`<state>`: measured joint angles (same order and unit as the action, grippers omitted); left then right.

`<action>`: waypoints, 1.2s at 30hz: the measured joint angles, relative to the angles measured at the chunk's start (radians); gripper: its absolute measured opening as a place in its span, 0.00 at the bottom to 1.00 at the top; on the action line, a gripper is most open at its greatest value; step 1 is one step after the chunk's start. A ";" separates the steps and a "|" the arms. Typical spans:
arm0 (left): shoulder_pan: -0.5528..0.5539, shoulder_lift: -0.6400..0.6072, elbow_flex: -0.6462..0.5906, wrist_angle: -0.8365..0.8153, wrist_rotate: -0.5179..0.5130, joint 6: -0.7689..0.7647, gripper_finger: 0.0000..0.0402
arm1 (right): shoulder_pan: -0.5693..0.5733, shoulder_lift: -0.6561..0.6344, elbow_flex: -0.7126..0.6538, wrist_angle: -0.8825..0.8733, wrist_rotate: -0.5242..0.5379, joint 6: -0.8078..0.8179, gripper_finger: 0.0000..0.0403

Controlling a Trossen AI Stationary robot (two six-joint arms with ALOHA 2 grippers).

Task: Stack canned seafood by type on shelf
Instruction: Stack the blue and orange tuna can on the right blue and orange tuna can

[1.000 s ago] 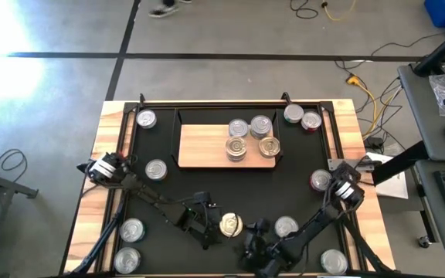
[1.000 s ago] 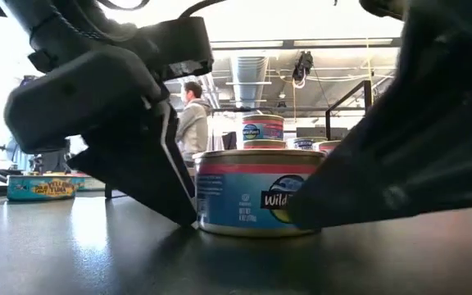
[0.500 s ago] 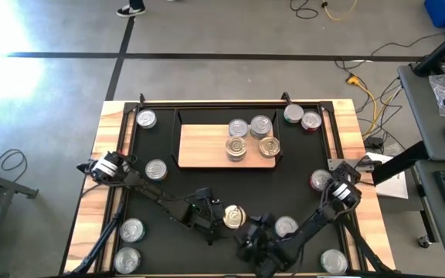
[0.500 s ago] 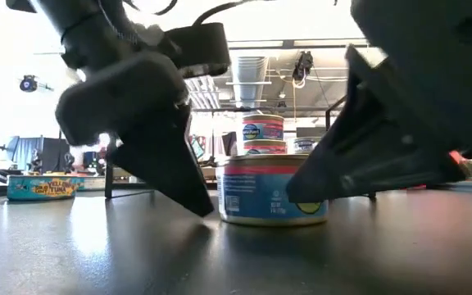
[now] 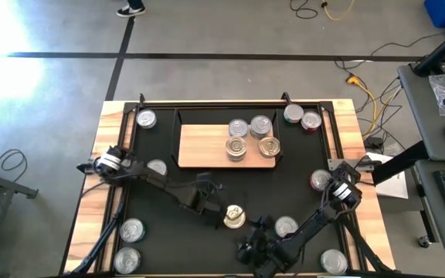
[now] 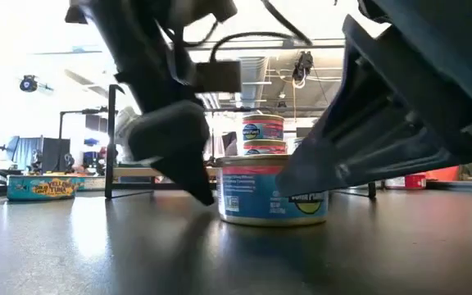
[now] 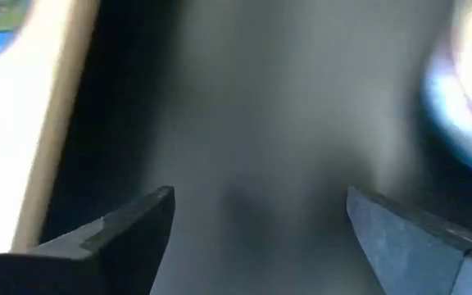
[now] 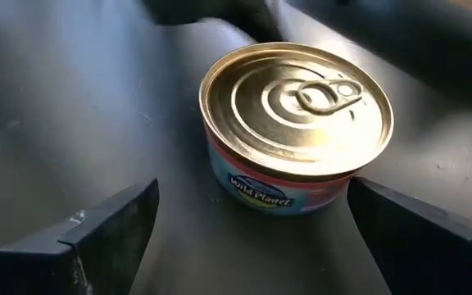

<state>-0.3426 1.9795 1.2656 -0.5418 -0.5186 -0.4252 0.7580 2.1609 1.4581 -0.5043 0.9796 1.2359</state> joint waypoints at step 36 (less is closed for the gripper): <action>-0.031 0.096 0.169 0.141 0.035 0.104 0.79 | -0.091 -0.003 -0.056 0.167 -0.063 -0.155 0.96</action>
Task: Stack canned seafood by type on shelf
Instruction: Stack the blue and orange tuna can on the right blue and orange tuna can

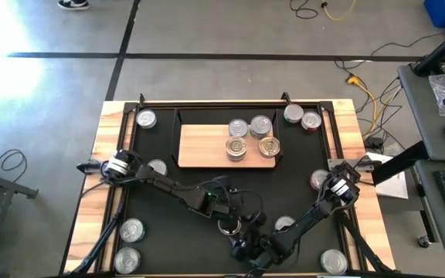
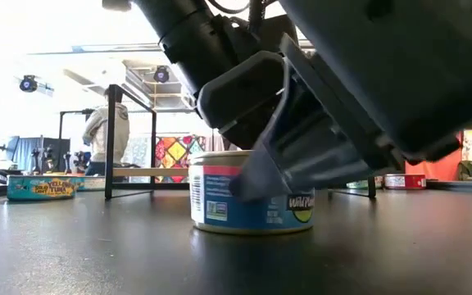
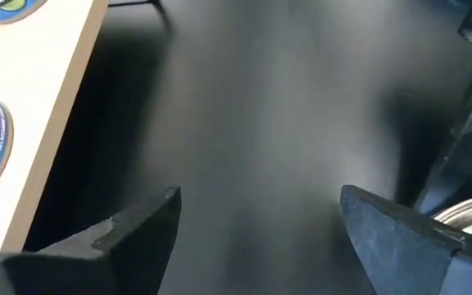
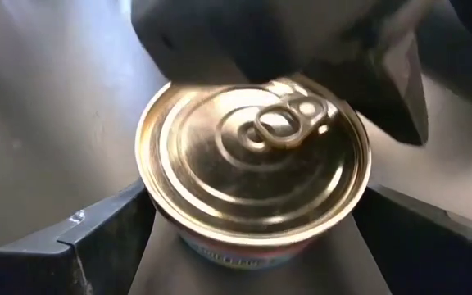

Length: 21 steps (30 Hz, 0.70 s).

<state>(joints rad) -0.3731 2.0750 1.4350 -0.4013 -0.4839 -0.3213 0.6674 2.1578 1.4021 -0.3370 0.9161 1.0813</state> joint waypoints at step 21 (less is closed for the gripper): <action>0.003 0.000 0.000 -0.010 0.015 -0.028 0.80 | -0.012 0.002 0.000 0.034 -0.110 -0.143 0.96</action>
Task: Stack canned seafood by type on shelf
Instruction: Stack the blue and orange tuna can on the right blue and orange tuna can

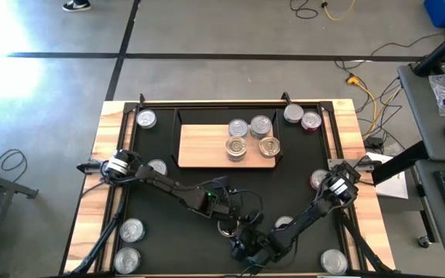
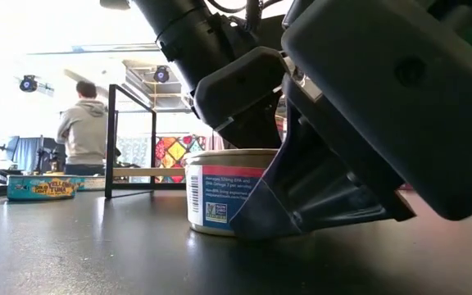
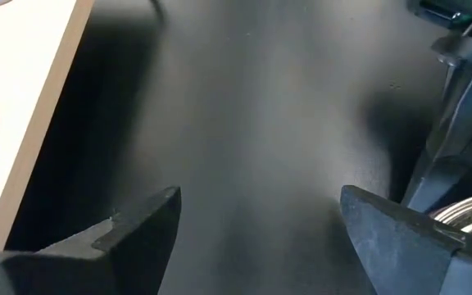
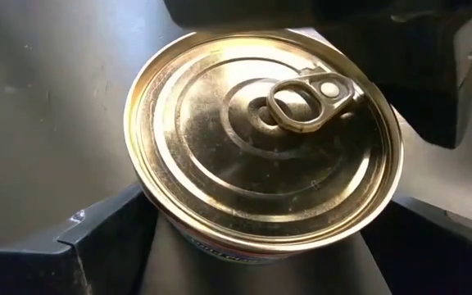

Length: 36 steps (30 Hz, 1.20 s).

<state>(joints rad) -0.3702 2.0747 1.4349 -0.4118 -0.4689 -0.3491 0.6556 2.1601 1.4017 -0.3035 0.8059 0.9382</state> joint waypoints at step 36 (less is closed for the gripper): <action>-0.054 -0.087 -0.168 -0.031 0.051 -0.194 0.79 | -0.018 0.000 -0.005 0.082 -0.057 -0.033 0.96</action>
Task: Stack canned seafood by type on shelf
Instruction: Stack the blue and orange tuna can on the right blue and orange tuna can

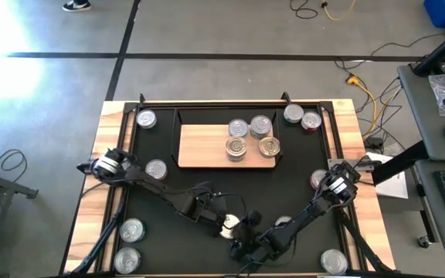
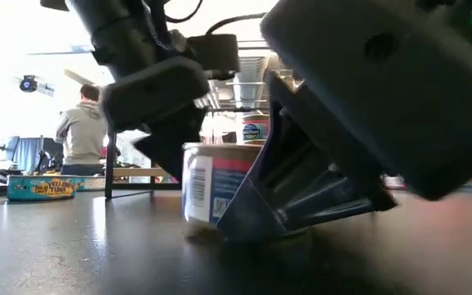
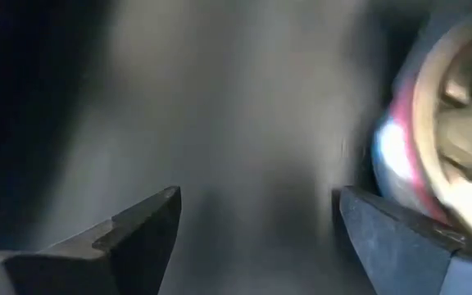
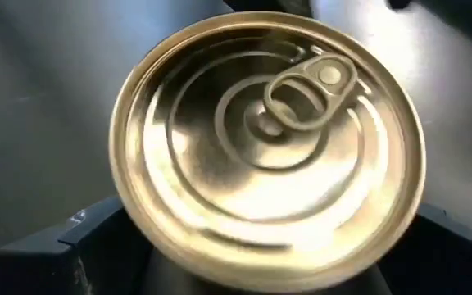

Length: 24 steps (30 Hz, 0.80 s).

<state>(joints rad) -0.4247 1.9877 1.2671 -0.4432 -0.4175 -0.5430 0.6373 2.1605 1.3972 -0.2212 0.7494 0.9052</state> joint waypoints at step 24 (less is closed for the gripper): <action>0.001 0.104 0.082 0.033 0.012 0.067 0.66 | 0.001 0.001 0.000 0.047 0.021 -0.003 0.96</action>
<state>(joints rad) -0.4240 2.0918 1.3495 -0.4105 -0.4053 -0.4759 0.6384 2.1613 1.3968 -0.1741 0.7707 0.9020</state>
